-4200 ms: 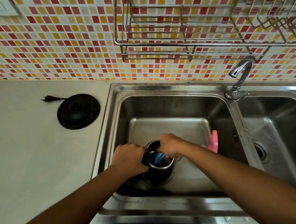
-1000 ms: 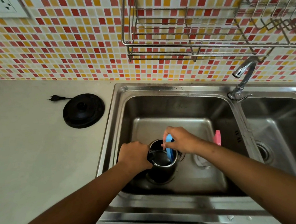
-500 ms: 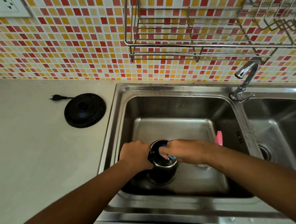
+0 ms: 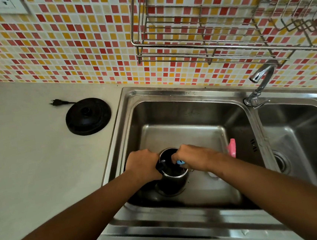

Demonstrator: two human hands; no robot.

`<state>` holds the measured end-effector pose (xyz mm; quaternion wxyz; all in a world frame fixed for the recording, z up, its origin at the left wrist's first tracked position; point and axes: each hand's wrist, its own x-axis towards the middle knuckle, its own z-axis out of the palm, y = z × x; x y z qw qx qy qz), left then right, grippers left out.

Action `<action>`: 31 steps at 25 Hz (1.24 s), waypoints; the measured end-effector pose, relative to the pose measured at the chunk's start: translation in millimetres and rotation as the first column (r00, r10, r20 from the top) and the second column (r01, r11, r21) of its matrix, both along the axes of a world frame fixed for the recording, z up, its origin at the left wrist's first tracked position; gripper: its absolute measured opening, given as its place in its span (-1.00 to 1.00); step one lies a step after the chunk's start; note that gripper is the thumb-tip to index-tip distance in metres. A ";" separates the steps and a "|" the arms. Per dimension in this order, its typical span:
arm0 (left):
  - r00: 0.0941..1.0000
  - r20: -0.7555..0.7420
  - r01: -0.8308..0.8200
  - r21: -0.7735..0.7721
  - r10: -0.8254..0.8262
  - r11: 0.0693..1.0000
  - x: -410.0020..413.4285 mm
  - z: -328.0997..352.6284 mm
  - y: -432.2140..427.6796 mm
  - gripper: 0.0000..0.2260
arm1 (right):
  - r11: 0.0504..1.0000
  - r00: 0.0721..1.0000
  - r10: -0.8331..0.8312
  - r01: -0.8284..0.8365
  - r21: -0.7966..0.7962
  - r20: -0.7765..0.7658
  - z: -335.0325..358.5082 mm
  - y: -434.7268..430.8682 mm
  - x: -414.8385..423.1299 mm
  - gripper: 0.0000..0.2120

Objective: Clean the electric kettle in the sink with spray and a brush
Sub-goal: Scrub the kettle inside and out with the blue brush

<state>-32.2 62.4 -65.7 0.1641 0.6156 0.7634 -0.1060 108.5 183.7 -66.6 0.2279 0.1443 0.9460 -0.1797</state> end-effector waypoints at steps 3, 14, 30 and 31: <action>1.000 0.001 0.006 0.009 -0.006 1.000 0.4 0.2 -1.0 -0.69 | 0.940 0.965 -0.263 0.256 -0.225 0.000 -10.0 6.2 4.1 -0.82; 1.000 -0.030 0.001 0.004 -0.001 1.000 -0.6 -3.2 -0.7 -0.69 | 0.951 0.943 -0.308 0.302 -0.066 -0.128 -17.6 -3.4 -1.6 -0.80; 0.999 -0.037 0.009 0.007 -0.009 1.000 1.8 -0.1 -0.9 -0.67 | 0.965 0.970 -0.241 0.239 -0.107 -0.010 -12.1 -13.9 7.3 -0.77; 0.999 -0.035 0.009 0.008 -0.009 1.000 1.9 0.1 -0.8 -0.68 | 0.946 0.959 -0.280 0.271 -0.179 -0.029 -12.4 -17.1 5.3 -0.76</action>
